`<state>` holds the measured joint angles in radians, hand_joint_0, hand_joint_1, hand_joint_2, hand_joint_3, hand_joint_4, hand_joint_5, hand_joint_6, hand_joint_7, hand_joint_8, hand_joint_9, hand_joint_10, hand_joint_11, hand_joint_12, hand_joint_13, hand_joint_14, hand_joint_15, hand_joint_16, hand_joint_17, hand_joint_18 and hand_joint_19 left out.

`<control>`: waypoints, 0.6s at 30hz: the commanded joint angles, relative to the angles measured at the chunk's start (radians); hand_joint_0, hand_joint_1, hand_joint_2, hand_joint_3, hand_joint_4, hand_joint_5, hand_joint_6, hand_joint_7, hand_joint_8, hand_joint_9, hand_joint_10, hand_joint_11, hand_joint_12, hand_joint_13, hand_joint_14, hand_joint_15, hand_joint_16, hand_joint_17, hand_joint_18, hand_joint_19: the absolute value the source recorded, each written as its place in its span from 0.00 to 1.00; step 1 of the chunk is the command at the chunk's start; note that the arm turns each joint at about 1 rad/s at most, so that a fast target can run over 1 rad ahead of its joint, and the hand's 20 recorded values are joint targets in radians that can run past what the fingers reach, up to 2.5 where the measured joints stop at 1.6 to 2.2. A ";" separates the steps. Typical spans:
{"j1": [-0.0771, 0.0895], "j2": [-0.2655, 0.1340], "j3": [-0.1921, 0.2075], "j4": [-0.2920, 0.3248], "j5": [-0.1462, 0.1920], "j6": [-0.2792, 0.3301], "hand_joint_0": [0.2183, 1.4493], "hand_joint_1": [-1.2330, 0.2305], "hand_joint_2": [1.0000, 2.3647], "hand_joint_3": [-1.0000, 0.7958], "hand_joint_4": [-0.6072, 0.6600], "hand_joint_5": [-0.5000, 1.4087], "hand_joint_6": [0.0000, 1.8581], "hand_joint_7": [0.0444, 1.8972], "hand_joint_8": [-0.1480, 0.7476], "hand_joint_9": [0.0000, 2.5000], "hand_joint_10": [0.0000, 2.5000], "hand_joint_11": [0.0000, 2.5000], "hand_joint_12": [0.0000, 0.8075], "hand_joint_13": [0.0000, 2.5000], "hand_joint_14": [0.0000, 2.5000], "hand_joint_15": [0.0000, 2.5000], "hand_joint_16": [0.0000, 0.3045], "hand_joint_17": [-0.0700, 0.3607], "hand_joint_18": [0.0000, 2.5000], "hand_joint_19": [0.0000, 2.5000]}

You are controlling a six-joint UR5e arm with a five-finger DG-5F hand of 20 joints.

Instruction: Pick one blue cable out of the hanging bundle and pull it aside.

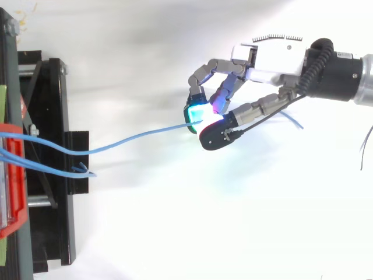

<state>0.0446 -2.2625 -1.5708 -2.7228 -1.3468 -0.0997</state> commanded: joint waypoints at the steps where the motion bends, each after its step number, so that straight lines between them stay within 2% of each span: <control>1: 0.000 0.000 0.000 0.000 0.000 0.000 0.30 0.30 0.01 0.43 0.46 0.20 0.51 0.54 0.47 0.47 0.01 0.23 0.35 0.34 0.01 0.27 0.09 0.31 0.23 0.25; 18: 0.000 0.000 0.000 0.000 0.000 0.000 0.25 0.35 0.00 0.31 0.47 0.20 0.49 0.55 0.47 0.47 0.01 0.23 0.34 0.33 0.01 0.28 0.09 0.30 0.22 0.26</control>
<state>0.0449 -2.2622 -1.5707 -2.7228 -1.3469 -0.0997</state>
